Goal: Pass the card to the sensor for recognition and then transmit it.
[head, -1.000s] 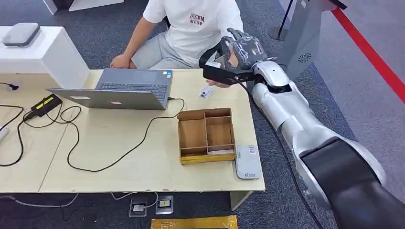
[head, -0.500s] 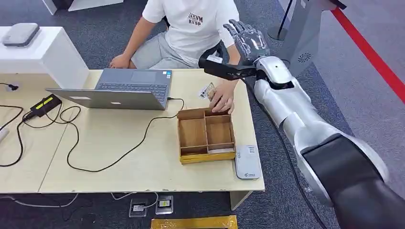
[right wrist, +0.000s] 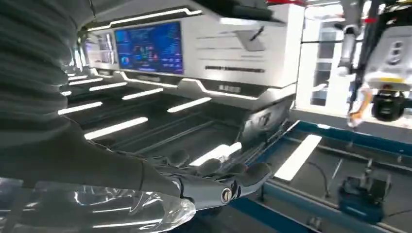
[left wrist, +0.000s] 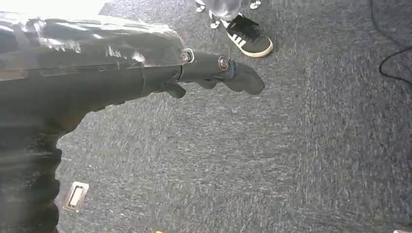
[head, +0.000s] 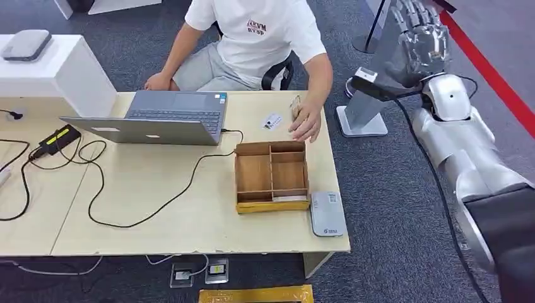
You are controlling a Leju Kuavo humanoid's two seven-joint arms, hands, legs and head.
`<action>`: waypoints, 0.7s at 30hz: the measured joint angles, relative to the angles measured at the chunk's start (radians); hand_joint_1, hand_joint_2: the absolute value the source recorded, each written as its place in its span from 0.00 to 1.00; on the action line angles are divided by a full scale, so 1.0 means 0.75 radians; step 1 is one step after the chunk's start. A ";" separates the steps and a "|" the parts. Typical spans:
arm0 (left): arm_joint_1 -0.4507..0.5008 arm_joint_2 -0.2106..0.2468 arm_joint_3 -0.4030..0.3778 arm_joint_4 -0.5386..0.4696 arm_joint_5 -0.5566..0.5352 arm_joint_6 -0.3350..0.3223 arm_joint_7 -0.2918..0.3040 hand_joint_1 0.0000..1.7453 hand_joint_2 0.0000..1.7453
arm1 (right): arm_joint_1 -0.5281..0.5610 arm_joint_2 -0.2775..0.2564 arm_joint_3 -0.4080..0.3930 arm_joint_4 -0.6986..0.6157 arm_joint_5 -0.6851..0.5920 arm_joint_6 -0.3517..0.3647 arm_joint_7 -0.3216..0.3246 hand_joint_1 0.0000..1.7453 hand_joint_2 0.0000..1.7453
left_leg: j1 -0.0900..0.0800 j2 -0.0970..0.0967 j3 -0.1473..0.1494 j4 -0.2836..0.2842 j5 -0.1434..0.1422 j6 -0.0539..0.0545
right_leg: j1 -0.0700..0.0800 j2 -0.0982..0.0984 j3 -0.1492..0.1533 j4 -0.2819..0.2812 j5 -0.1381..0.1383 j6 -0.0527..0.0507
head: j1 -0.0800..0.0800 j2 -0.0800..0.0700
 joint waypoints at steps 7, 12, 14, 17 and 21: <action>0.017 -0.002 0.027 0.001 0.051 0.050 0.033 0.00 1.00 | 0.112 -0.372 -0.154 0.007 -0.056 -0.026 0.097 0.00 1.00 | 0.000 -0.009 -0.005 0.002 -0.001 0.002 | 0.000 -0.009 0.001 0.000 0.000 0.000 | 0.002 0.000; 0.014 -0.005 0.041 0.001 0.060 0.059 0.028 0.00 1.00 | 0.229 -0.546 -0.324 0.007 -0.040 -0.026 0.102 0.00 1.00 | 0.000 -0.001 -0.004 0.001 -0.003 0.005 | 0.001 -0.002 -0.001 -0.001 0.000 0.000 | 0.001 0.000; 0.010 -0.009 0.052 0.001 0.070 0.063 0.023 0.00 1.00 | 0.287 -0.603 -0.398 0.007 -0.029 -0.027 0.106 0.00 1.00 | 0.001 -0.002 -0.004 0.001 -0.003 0.005 | 0.001 -0.003 0.000 -0.001 0.000 0.000 | 0.002 0.000; 0.011 -0.011 0.060 0.001 0.084 0.081 0.021 0.00 1.00 | 0.372 -0.656 -0.494 0.007 -0.019 -0.026 0.122 0.00 1.00 | 0.001 -0.003 -0.005 0.001 -0.003 0.005 | 0.001 -0.004 0.000 0.000 0.000 0.000 | 0.000 0.000; 0.006 -0.017 0.070 0.001 0.095 0.103 0.021 0.00 1.00 | 0.509 -0.702 -0.643 0.007 -0.053 -0.026 0.149 0.00 1.00 | 0.001 -0.003 -0.005 0.001 -0.003 0.005 | 0.002 -0.004 0.000 0.000 0.000 0.000 | 0.002 0.000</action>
